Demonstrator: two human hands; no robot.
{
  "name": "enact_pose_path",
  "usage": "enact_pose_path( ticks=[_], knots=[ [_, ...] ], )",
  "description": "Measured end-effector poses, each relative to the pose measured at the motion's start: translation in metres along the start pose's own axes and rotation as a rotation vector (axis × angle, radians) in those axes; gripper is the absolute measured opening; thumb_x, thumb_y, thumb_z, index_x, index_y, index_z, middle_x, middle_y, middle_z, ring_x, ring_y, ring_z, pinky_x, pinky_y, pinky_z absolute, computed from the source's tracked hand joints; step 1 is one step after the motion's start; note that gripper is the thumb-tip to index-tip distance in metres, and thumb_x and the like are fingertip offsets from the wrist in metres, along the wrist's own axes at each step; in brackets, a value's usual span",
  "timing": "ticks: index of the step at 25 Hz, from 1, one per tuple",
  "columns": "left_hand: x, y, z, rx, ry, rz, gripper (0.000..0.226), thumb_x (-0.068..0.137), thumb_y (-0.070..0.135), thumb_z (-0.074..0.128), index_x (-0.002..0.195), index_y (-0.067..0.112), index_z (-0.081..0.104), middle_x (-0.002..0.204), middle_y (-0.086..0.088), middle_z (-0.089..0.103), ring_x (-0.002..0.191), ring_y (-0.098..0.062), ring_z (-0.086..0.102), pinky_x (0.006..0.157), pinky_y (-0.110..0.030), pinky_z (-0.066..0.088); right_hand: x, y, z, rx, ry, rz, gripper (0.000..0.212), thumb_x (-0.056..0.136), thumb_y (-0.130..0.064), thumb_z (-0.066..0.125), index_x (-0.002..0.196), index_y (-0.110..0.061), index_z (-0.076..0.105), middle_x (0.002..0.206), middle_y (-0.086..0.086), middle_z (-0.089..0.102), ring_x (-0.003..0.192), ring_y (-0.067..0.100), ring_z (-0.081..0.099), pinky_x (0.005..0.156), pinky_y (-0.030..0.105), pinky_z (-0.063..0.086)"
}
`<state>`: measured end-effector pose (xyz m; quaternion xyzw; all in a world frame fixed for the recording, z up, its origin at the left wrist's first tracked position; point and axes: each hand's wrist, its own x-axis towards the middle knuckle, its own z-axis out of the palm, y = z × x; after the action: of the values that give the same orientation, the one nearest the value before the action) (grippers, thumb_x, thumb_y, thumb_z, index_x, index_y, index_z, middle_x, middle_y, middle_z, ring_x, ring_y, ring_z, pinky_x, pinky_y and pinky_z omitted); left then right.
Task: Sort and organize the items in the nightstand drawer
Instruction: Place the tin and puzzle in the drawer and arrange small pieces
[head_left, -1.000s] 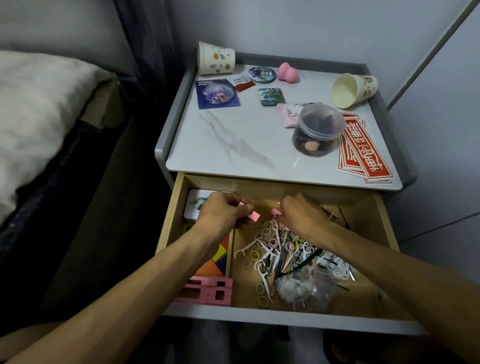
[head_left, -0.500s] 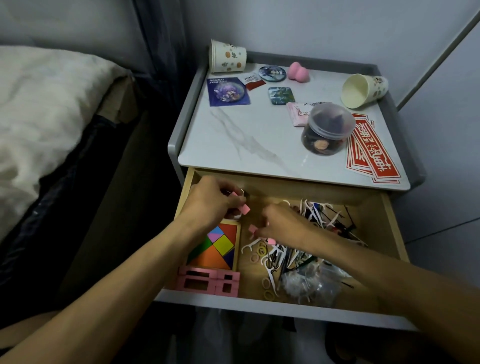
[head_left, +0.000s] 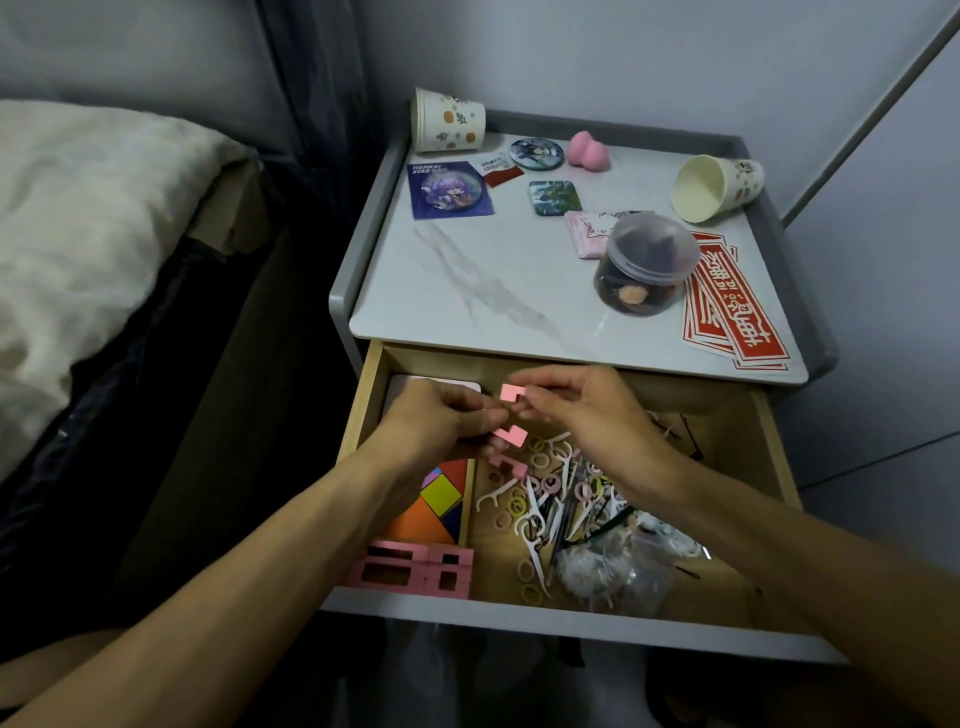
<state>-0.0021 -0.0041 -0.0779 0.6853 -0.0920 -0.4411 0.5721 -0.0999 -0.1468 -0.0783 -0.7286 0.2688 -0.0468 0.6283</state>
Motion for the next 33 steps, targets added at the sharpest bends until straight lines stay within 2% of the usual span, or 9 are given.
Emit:
enact_pose_path(
  ticks=[3,7,13,17,22,26,29,31,33],
  knots=[
    [0.001,0.001,0.004,-0.112,-0.013,-0.017,0.013,0.087,-0.002,0.065,0.1,-0.005,0.067,0.077,-0.011,0.071,0.062,-0.015,0.066,0.065,-0.021,0.059,-0.006,0.0,0.001,0.134,-0.003,-0.001,0.019,0.093,-0.002,0.061,0.107,-0.01,0.071,0.1,0.007,0.074,0.092,0.01,0.071,0.079,0.017,0.054],
    [0.001,0.001,0.007,-0.149,-0.051,0.013,0.015,0.088,0.0,0.064,0.101,-0.004,0.069,0.084,-0.013,0.073,0.067,-0.014,0.068,0.07,-0.021,0.059,-0.009,-0.002,-0.002,0.111,0.043,-0.015,0.017,0.088,-0.005,0.068,0.104,-0.008,0.073,0.094,0.005,0.076,0.087,0.009,0.071,0.076,0.015,0.054],
    [0.001,0.003,0.007,-0.134,-0.027,0.041,0.013,0.094,0.001,0.057,0.097,-0.003,0.069,0.082,-0.011,0.072,0.066,-0.015,0.066,0.071,-0.023,0.058,-0.009,0.001,-0.005,-0.049,0.021,-0.12,0.023,0.086,-0.009,0.071,0.109,-0.015,0.075,0.097,-0.004,0.076,0.094,0.008,0.071,0.089,0.027,0.055],
    [-0.001,0.004,0.006,-0.139,0.025,0.036,0.012,0.091,0.0,0.061,0.101,-0.006,0.066,0.083,-0.016,0.069,0.067,-0.021,0.065,0.068,-0.025,0.059,-0.007,0.003,-0.002,-0.027,0.008,-0.146,0.027,0.086,-0.003,0.07,0.111,-0.012,0.074,0.101,0.0,0.076,0.096,0.012,0.071,0.093,0.033,0.056],
    [0.001,0.006,-0.002,0.04,0.117,0.084,0.01,0.089,0.005,0.067,0.096,-0.002,0.069,0.081,-0.019,0.072,0.065,-0.026,0.07,0.068,-0.033,0.062,-0.003,0.004,0.005,-0.023,-0.06,-0.112,0.026,0.086,-0.006,0.071,0.112,-0.012,0.073,0.1,0.001,0.076,0.094,0.012,0.071,0.091,0.029,0.056],
    [0.001,0.01,-0.008,0.161,0.187,0.103,0.013,0.09,0.008,0.067,0.099,-0.002,0.069,0.081,-0.013,0.075,0.066,-0.021,0.073,0.062,-0.026,0.06,0.007,0.009,0.008,-0.05,-0.048,-0.085,0.015,0.094,-0.019,0.063,0.105,-0.019,0.073,0.094,-0.005,0.075,0.087,0.008,0.07,0.081,0.024,0.056],
    [0.001,0.015,-0.015,0.264,0.258,0.121,0.014,0.093,0.012,0.064,0.101,0.002,0.069,0.086,-0.011,0.075,0.07,-0.017,0.073,0.058,-0.02,0.057,0.02,0.028,0.005,-0.509,-0.022,-0.139,0.018,0.094,-0.027,0.062,0.11,-0.02,0.07,0.09,-0.012,0.068,0.073,0.001,0.064,0.071,0.02,0.053],
    [0.0,0.016,-0.017,0.28,0.264,0.124,0.017,0.093,0.014,0.064,0.104,0.001,0.069,0.088,-0.011,0.074,0.071,-0.018,0.073,0.059,-0.02,0.057,0.026,0.044,0.008,-0.836,-0.13,-0.11,0.026,0.088,-0.037,0.07,0.107,-0.02,0.068,0.091,-0.006,0.069,0.072,0.008,0.066,0.068,0.029,0.057],
    [-0.001,0.016,-0.016,0.294,0.257,0.117,0.017,0.094,0.014,0.063,0.104,0.001,0.069,0.089,-0.011,0.074,0.069,-0.016,0.072,0.055,-0.017,0.054,0.028,0.056,0.015,-1.039,-0.156,-0.077,0.023,0.086,-0.042,0.07,0.093,-0.02,0.068,0.086,0.002,0.07,0.075,0.019,0.067,0.068,0.036,0.056]
  ],
)
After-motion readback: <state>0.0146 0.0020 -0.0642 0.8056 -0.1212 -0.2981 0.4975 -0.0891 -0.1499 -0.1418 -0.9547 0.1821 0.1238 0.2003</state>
